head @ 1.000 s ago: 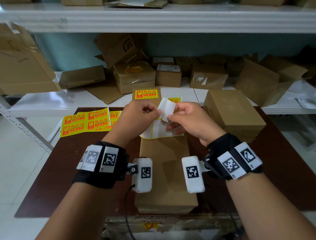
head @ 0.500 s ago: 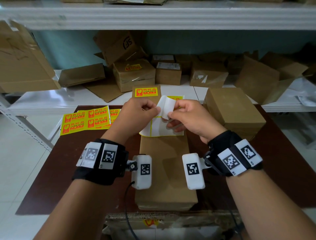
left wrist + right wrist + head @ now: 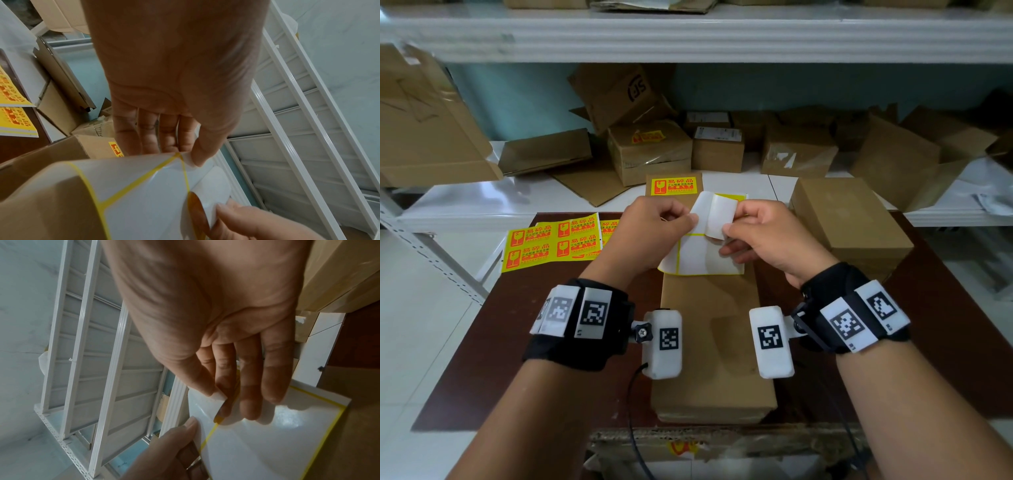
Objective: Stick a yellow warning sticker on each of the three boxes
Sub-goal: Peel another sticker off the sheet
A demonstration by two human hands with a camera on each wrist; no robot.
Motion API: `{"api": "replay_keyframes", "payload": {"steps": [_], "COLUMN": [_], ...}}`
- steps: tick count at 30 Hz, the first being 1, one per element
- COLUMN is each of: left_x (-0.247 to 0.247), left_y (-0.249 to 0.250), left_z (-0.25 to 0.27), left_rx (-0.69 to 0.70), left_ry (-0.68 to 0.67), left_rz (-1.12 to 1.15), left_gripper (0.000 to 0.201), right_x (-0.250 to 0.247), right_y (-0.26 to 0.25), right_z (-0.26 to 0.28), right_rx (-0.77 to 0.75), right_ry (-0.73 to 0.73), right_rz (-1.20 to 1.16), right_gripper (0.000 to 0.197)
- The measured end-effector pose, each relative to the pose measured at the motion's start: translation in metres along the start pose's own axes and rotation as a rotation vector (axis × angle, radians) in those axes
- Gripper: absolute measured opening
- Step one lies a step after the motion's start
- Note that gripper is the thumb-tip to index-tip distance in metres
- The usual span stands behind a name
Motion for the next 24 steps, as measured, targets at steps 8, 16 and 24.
{"api": "replay_keyframes", "payload": {"steps": [8,16,24], "left_x": [-0.0018,0.0037,0.0011], "left_y": [0.0006,0.001,-0.0026], "left_z": [0.0006,0.0004,-0.002], "left_rx": [0.002,-0.015,0.019], "left_ry": [-0.001,-0.006,0.021], "left_rz": [0.008,0.031,-0.046], "left_gripper": [0.018,0.014,0.012], "right_x": [-0.0027,0.0014,-0.001], "right_y": [0.0014,0.0019,0.0006], "right_z": [-0.0014,-0.0018,-0.0007], "right_rx": [0.001,-0.003,-0.009], "right_ry": [0.023,-0.008,0.009], "right_rz": [-0.002,-0.006,-0.002], "right_gripper": [0.009,0.008,0.012]}}
Point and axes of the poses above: each hand's wrist, its own z-axis away from the middle knuckle, its own x-axis out of the palm, y = z × x, the point moved 1 cm from there along -z, towards the middle knuckle, and after that the axes turned 1 degree about -y, right-handed, at the moved point
